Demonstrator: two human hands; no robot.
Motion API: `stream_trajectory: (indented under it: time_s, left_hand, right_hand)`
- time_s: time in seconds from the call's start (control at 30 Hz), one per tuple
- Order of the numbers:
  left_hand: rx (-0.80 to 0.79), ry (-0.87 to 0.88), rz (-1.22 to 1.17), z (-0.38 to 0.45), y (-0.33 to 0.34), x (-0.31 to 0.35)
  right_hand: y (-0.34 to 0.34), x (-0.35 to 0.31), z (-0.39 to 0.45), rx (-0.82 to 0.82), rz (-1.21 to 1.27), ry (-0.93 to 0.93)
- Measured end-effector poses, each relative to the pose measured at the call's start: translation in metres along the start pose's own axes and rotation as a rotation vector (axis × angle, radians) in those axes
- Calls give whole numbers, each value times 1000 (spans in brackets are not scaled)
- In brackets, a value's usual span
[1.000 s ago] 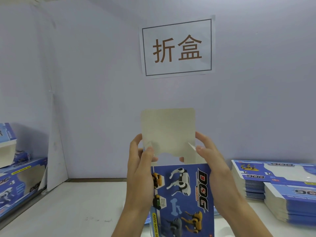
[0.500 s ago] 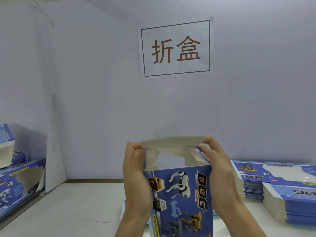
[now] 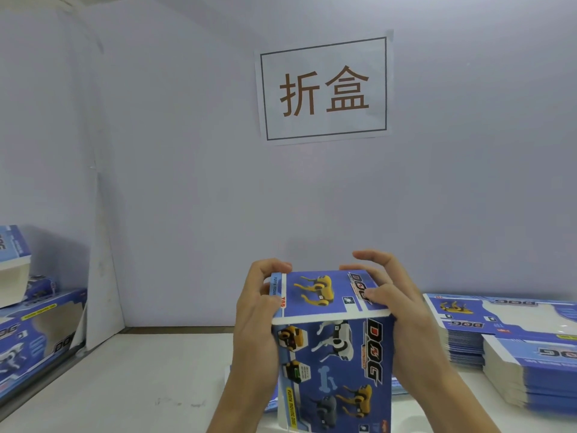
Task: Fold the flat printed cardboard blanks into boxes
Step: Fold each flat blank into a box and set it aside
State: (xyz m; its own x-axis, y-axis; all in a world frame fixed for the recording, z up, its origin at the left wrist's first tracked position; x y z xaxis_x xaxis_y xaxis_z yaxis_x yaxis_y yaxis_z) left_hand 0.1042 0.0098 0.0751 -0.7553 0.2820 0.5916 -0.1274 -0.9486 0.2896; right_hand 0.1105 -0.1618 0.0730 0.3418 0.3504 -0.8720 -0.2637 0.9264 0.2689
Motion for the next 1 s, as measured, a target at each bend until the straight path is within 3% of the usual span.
stream_trajectory:
  time_s: [0.2, 0.3, 0.47, 0.6, 0.67, 0.73, 0.8, 0.9, 1.0]
  left_hand:
    - [210, 13, 73, 1, -18, 3]
    - [243, -33, 115, 1, -21, 1]
    - [161, -104, 232, 0, -22, -8]
    - [127, -157, 296, 3, -34, -14]
    - [119, -193, 316, 5, -42, -17]
    - [92, -265, 307, 5, -46, -22]
    - [20, -345, 254, 3, -46, -28]
    - [-137, -480, 212, -7, -41, -40]
    - [-126, -578, 221, -15, -42, -53]
  right_hand:
    - [7, -4, 4, -95, 83, 60]
    - [14, 1, -4, -193, -140, 66]
    - [-29, -16, -2, 190, -207, -132]
    - [-80, -23, -7, 418, 1, -164]
    - [-97, -24, -11, 453, 144, -156]
    - [-100, -21, -13, 399, 277, -100]
    - [-90, -14, -11, 318, 304, 73]
    - [-63, 8, -10, 170, 0, 356]
    - [-37, 36, -1, 26, -116, 485]
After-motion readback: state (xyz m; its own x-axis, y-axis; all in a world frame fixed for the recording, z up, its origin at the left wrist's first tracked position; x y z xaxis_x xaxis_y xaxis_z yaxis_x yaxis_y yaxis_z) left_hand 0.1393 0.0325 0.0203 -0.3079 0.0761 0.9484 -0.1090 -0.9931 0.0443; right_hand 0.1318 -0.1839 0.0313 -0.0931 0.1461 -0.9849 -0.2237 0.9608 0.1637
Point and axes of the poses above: each hand's wrist, its own z-axis towards the middle knuckle, its own y-axis out of the palm, x = y × z, the point moved 10 cm from there along z, towards the middle knuckle, and after that the axes turned 10 degrees about y, right-handed, at the moved point
